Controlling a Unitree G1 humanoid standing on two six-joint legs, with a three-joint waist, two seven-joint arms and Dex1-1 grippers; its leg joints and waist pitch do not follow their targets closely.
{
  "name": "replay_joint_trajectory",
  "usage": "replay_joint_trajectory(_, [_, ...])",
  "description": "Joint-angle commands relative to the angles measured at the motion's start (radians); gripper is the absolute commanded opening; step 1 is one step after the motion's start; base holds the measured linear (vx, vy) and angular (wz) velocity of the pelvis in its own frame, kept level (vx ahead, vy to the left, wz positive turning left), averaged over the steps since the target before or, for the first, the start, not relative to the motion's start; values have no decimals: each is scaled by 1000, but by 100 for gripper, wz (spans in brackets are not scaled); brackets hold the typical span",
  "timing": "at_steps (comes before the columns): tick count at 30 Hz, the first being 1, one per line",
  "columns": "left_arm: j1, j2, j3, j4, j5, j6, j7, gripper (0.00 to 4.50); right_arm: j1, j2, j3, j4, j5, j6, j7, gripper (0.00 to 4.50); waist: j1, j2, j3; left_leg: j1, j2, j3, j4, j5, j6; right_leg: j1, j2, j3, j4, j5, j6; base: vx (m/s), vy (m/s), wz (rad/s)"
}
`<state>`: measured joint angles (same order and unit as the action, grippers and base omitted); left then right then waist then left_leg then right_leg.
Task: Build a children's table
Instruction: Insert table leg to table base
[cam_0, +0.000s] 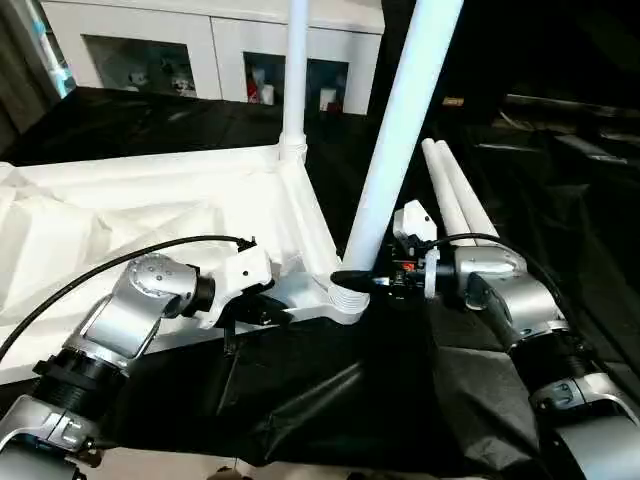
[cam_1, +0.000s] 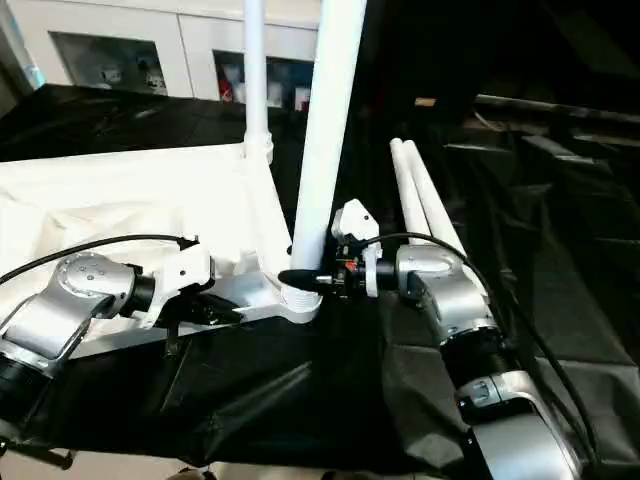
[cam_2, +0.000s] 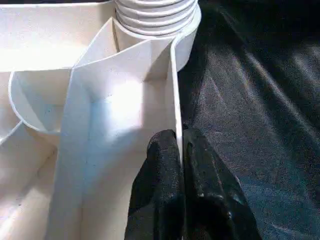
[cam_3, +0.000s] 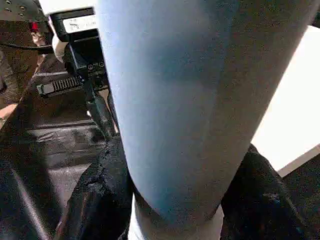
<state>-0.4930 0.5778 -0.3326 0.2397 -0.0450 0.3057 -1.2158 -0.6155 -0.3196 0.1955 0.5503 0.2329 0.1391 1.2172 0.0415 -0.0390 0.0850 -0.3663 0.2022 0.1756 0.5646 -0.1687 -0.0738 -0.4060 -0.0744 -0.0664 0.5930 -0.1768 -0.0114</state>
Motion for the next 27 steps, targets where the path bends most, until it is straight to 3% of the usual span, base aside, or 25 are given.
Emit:
replay_joint_trajectory(1, [-28, -16, -37, -59, -36, -11, -81, 0, 63, -5, 50, 97, -63, 41, -37, 188, -2, 23, -37, 14, 33, -6, -79, -332, 0, 33, -60, 51, -73, -273, -232, 0, 0, 0])
replay_joint_trajectory(4, [-37, -28, -29, -41, -22, -3, -37, 0, 45, 24, 21, 142, -86, 21, -163, 188, -3, 25, -35, 17, 33, -8, -82, -370, -12, 28, -62, 52, -78, -338, -216, 0, 0, 0])
replay_joint_trajectory(5, [-49, -44, -20, -22, -6, 14, 13, 0, 34, 39, 7, 169, -103, 10, -240, 188, -7, 24, -30, 18, 32, -13, -84, -412, -28, 25, -63, 50, -84, -415, -194, 0, 0, 0])
replay_joint_trajectory(7, [-68, -73, -4, 6, 16, 44, 87, 0, 24, 59, -10, 199, -127, 0, -339, 188, -13, 23, -26, 23, 31, -15, -84, -447, -43, 17, -63, 51, -91, -484, -174, 0, 0, 0])
replay_joint_trajectory(9, [-86, -99, 9, 20, 29, 80, 144, 0, 23, 77, -21, 210, -142, 12, -421, 188, -12, 22, -28, 22, 29, -22, -84, -463, -43, 20, -68, 47, -98, -550, -145, 0, 0, 0])
replay_joint_trajectory(16, [-146, -221, 46, 18, 56, 271, 338, 0, -36, 208, -92, 354, -130, 95, -776, 188, -21, 25, -25, 17, 24, -25, -85, -472, -45, 15, -70, 45, -108, -603, -115, 0, 0, 0])
replay_joint_trajectory(18, [-170, -290, 64, 36, 81, 348, 448, 0, -83, 264, -116, 439, -129, 85, -911, 188, -23, 28, -27, 24, 24, -26, -83, -485, -50, 10, -69, 43, -108, -604, -116, 0, 0, 0])
replay_joint_trajectory(27, [-175, -387, 72, 38, 99, 418, 578, 0, -139, 347, -126, 517, -137, 108, -995, 188, -28, 23, -31, 21, 22, -22, -85, -493, -38, 9, -62, 43, -107, -528, -115, 0, 0, 0])
